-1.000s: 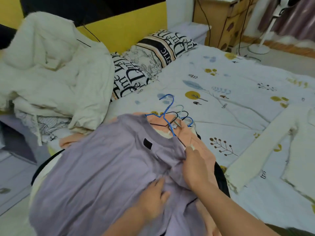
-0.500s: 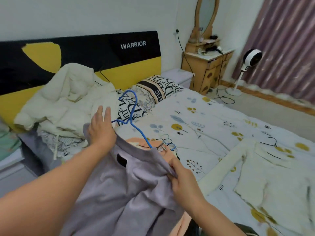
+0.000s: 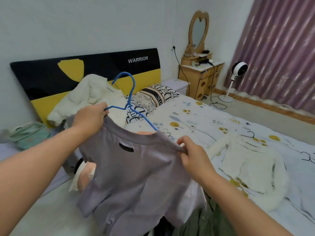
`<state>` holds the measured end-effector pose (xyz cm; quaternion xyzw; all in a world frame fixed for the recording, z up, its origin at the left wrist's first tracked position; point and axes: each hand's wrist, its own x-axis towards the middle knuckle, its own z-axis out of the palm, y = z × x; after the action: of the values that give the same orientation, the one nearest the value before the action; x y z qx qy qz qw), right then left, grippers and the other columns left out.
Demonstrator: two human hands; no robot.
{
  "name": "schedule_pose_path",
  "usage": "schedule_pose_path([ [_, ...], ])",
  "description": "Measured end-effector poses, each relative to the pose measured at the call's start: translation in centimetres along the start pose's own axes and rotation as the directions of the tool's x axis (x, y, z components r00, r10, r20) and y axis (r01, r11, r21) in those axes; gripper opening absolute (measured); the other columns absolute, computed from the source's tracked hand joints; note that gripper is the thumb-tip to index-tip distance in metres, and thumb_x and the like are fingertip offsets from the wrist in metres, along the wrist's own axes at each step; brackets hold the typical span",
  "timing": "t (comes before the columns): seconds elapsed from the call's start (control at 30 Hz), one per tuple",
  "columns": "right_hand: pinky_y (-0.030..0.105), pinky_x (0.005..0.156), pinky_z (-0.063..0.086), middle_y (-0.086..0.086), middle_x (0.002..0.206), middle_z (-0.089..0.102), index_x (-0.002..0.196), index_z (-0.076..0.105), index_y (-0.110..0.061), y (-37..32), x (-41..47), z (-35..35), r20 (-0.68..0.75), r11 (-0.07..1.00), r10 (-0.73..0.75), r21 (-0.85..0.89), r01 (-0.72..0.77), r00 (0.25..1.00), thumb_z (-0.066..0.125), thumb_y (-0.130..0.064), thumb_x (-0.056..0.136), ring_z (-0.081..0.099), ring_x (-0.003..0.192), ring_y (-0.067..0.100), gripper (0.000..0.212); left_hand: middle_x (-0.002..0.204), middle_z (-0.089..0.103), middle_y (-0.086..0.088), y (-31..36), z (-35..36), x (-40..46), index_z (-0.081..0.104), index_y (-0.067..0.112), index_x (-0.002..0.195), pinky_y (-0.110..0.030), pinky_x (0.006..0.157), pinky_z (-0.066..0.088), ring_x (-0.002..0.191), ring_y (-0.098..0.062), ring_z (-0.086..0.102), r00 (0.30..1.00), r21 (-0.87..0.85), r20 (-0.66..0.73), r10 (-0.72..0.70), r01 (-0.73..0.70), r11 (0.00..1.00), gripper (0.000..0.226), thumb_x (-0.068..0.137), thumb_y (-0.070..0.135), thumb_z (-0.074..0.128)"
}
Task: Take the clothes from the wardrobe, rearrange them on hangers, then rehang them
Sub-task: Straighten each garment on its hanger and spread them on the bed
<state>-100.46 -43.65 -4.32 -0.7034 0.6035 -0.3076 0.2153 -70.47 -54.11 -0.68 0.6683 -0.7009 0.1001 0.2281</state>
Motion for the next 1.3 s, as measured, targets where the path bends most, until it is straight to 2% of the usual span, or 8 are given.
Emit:
schedule_pose_path([
  [0.27, 0.029, 0.065, 0.039, -0.012, 0.067, 0.052, 0.091, 0.058, -0.025, -5.9, -3.7, -1.4, -0.109, 1.000, -0.007, -0.025, 0.005, 0.994, 0.052, -0.028, 0.093, 0.050, 0.070, 0.017, 0.007, 0.075, 0.062, -0.023, -0.5, -9.2, -3.0, 0.060, 0.003, 0.091, -0.033, 0.053, 0.026, 0.070, -0.041, 0.056, 0.973, 0.108, -0.210, 0.095, -0.073, 0.991, 0.017, 0.093, 0.018, 0.052],
  [0.5, 0.029, 0.058, 0.035, -0.013, 0.063, 0.048, 0.082, 0.054, -0.025, -10.7, -6.1, 0.1, -0.305, 0.999, -0.034, -0.050, 0.019, 0.952, 0.054, -0.026, 0.091, 0.048, 0.068, 0.014, 0.008, 0.073, 0.061, -0.016, -3.8, -12.7, -5.3, 0.060, 0.007, 0.090, -0.027, 0.047, 0.020, 0.061, -0.025, 0.042, 0.966, 0.069, -0.225, 0.124, -0.111, 0.991, 0.018, 0.094, 0.021, 0.049],
  [0.67, 0.029, 0.059, 0.036, -0.009, 0.064, 0.051, 0.075, 0.053, -0.020, -14.3, -8.7, 2.6, -0.439, 0.999, 0.004, -0.027, -0.018, 0.898, 0.055, -0.024, 0.091, 0.047, 0.065, 0.012, 0.017, 0.071, 0.062, -0.020, -7.5, -13.8, -6.9, 0.063, 0.006, 0.088, -0.032, 0.052, 0.031, 0.066, -0.038, 0.055, 0.959, 0.009, -0.198, 0.205, -0.207, 0.978, 0.016, 0.091, 0.019, 0.055],
  [0.8, 0.024, 0.055, 0.033, -0.009, 0.058, 0.049, 0.068, 0.050, -0.018, -15.9, -11.4, 4.2, -0.547, 0.993, 0.110, 0.024, -0.116, 0.830, 0.056, -0.019, 0.090, 0.044, 0.059, 0.007, 0.023, 0.074, 0.065, -0.017, -8.9, -14.0, -7.7, 0.065, 0.009, 0.087, -0.034, 0.057, 0.037, 0.069, -0.036, 0.055, 0.946, -0.160, -0.141, 0.291, -0.312, 0.937, 0.011, 0.090, 0.016, 0.057],
  [0.97, 0.018, 0.053, 0.031, -0.007, 0.055, 0.049, 0.066, 0.055, -0.014, -16.9, -17.1, 4.3, -0.611, 0.969, 0.245, 0.130, -0.210, 0.753, 0.058, -0.014, 0.088, 0.044, 0.057, 0.004, 0.022, 0.065, 0.056, -0.002, -8.4, -14.2, -9.5, 0.065, 0.010, 0.086, -0.029, 0.054, 0.036, 0.056, -0.020, 0.047, 0.890, -0.384, -0.159, 0.428, -0.455, 0.803, 0.005, 0.082, 0.009, 0.068],
  [1.07, 0.017, 0.053, 0.031, -0.007, 0.055, 0.051, 0.067, 0.059, -0.015, -17.2, -21.6, 3.5, -0.652, 0.956, 0.287, 0.153, -0.248, 0.702, 0.060, -0.013, 0.086, 0.045, 0.059, 0.003, 0.019, 0.058, 0.052, 0.006, -7.6, -14.2, -10.6, 0.060, 0.016, 0.070, -0.028, 0.052, 0.038, 0.055, -0.015, 0.048, 0.829, -0.401, -0.143, 0.540, -0.547, 0.735, 0.015, 0.079, 0.014, 0.071],
  [1.2, 0.015, 0.055, 0.033, -0.003, 0.056, 0.054, 0.065, 0.059, -0.015, -17.3, -27.8, 1.8, -0.699, 0.945, 0.295, 0.110, -0.310, 0.652, 0.062, -0.012, 0.084, 0.046, 0.060, 0.005, 0.020, 0.044, 0.043, 0.006, -5.0, -14.0, -13.1, 0.048, 0.020, 0.055, -0.034, 0.047, 0.041, 0.044, -0.018, 0.046, 0.723, -0.413, -0.071, 0.688, -0.649, 0.639, 0.039, 0.088, 0.036, 0.058],
  [1.3, 0.014, 0.054, 0.034, -0.010, 0.053, 0.050, 0.062, 0.055, -0.019, -16.9, -32.8, 0.1, -0.735, 0.925, 0.324, 0.115, -0.361, 0.596, 0.062, -0.012, 0.084, 0.045, 0.057, 0.003, 0.024, 0.045, 0.045, 0.004, -1.2, -14.2, -16.1, 0.052, 0.013, 0.057, -0.037, 0.045, 0.040, 0.044, -0.017, 0.047, 0.649, -0.485, -0.088, 0.755, -0.690, 0.537, 0.037, 0.084, 0.038, 0.044],
])
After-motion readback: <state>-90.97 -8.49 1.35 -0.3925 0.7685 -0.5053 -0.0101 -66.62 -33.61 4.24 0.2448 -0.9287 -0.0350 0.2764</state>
